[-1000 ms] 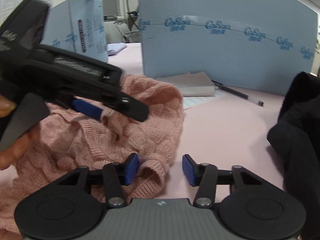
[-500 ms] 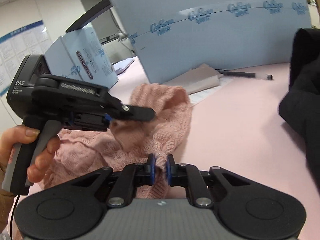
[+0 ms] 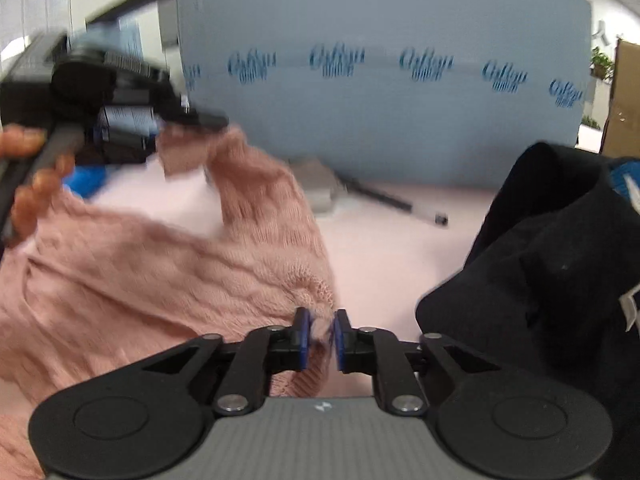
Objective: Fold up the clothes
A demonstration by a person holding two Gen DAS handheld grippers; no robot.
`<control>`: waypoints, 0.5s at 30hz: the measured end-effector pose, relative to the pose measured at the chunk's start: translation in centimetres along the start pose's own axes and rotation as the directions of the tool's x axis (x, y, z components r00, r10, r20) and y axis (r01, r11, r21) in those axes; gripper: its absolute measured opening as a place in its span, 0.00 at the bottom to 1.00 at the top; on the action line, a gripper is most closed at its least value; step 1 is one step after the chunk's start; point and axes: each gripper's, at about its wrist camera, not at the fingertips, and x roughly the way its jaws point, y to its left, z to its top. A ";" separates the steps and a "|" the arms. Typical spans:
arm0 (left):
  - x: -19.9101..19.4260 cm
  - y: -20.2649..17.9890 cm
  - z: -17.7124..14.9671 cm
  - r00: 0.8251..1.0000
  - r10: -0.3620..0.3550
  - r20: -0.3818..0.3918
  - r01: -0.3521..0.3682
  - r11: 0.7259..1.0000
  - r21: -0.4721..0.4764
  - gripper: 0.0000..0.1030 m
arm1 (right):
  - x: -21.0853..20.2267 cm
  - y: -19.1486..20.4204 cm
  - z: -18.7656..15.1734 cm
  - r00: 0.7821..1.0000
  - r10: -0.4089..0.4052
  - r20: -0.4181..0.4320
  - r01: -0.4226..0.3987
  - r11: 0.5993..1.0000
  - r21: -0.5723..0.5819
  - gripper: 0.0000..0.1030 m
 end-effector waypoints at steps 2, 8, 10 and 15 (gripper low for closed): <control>0.7 0.1 0.2 1.000 0.024 -0.011 -0.024 1.000 0.014 0.50 | -0.9 -0.4 0.1 0.999 -0.033 0.021 0.032 0.999 0.033 0.55; 0.1 -0.1 1.0 0.999 0.040 0.005 -0.040 0.997 0.063 0.64 | -4.3 -1.0 1.9 0.984 0.068 0.162 -0.089 0.988 0.125 0.59; -0.4 -0.3 1.4 0.998 0.055 0.003 -0.055 0.995 0.087 0.64 | -4.0 -0.9 3.1 0.965 0.199 0.173 -0.228 0.958 0.174 0.59; -3.6 -0.3 2.2 0.998 0.054 0.031 -0.057 0.991 0.123 0.65 | -3.9 -2.3 4.1 0.877 0.379 0.296 -0.470 0.805 0.361 0.59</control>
